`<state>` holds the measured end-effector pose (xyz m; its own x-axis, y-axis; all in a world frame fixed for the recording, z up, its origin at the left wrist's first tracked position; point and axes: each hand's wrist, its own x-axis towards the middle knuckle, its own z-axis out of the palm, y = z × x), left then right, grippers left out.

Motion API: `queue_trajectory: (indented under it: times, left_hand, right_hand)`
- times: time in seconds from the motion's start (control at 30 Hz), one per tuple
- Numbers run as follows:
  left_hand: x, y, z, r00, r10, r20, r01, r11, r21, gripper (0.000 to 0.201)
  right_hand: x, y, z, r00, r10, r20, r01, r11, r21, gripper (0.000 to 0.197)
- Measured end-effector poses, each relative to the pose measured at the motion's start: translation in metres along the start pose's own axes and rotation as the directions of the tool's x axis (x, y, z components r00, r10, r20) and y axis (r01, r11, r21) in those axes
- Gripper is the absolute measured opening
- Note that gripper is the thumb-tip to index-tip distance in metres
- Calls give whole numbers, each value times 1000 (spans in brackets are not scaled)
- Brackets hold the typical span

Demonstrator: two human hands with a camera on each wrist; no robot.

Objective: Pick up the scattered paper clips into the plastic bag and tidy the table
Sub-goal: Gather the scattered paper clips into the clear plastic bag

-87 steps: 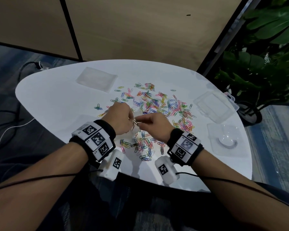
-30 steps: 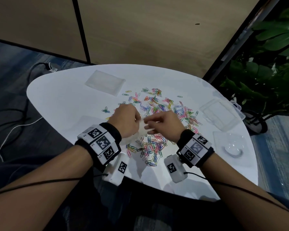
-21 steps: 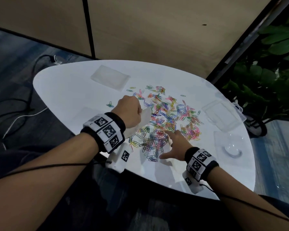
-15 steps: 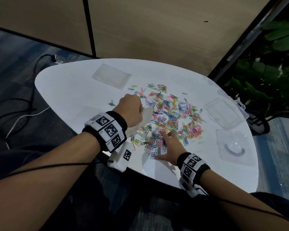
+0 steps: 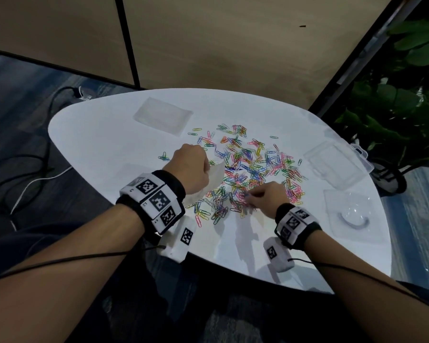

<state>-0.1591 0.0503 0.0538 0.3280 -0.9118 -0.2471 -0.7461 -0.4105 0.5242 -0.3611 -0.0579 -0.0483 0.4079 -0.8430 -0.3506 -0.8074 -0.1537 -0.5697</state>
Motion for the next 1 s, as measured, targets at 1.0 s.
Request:
queue_trajectory:
  times: [1.0]
  left_hand:
    - [4, 1, 14, 990, 23, -142, -46, 985, -164, 18]
  right_hand:
    - [-18, -92, 13, 944, -322, -75, 330, 936, 120, 21]
